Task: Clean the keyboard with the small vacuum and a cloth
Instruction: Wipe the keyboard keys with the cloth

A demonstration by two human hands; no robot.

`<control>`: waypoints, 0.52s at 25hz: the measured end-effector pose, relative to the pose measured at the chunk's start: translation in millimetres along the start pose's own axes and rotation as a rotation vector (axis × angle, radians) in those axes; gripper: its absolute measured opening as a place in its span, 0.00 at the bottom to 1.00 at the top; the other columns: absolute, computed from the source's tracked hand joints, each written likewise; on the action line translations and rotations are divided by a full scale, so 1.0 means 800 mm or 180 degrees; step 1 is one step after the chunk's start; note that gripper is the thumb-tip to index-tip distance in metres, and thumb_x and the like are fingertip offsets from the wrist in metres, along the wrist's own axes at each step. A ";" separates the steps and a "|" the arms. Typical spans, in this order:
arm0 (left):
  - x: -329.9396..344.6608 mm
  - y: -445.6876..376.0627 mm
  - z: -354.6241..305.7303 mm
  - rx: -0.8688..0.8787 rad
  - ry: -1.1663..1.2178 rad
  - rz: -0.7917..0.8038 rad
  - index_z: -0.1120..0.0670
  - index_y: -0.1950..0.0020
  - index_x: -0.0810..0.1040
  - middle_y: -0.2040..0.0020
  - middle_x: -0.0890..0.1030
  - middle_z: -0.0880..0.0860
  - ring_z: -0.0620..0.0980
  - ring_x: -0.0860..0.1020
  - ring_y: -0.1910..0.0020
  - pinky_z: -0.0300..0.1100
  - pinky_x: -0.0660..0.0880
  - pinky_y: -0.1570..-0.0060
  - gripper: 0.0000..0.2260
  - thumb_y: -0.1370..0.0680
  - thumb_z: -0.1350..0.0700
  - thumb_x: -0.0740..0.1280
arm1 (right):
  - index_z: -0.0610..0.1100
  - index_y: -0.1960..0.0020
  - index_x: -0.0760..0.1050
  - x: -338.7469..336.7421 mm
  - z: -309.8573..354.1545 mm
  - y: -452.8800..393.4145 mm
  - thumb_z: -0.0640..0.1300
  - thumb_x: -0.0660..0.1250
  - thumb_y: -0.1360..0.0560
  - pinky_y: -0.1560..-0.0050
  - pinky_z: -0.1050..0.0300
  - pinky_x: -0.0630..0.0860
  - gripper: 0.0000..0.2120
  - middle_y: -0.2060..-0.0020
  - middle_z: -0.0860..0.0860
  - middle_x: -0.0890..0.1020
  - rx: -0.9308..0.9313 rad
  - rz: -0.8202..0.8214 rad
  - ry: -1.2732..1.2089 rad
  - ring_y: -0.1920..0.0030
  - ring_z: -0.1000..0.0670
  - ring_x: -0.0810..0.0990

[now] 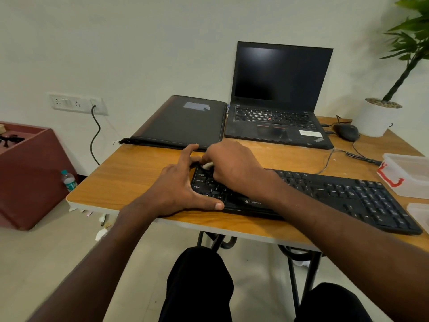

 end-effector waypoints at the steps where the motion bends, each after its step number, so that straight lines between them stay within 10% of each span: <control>1: 0.001 -0.001 0.001 -0.0027 -0.0016 0.0003 0.35 0.18 0.45 0.19 0.68 0.45 0.54 0.65 0.19 0.61 0.66 0.22 0.68 0.48 0.23 0.81 | 0.49 0.36 0.82 -0.003 -0.008 0.003 0.42 0.72 0.23 0.57 0.56 0.72 0.15 0.48 0.49 0.84 0.0083 0.0048 0.0020 0.47 0.47 0.82; 13: -0.001 -0.001 0.002 -0.0058 -0.0151 0.0014 0.38 0.17 0.47 0.20 0.68 0.46 0.55 0.65 0.20 0.61 0.64 0.21 0.67 0.47 0.22 0.79 | 0.49 0.42 0.85 -0.014 -0.029 -0.019 0.44 0.73 0.24 0.58 0.53 0.78 0.11 0.53 0.49 0.83 0.0429 0.0443 -0.0148 0.54 0.48 0.81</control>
Point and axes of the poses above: each hand's wrist, its own y-axis away from the middle knuckle, its own x-axis out of the palm, z = x × y, the point moved 4 cm from there along -y, towards the middle knuckle
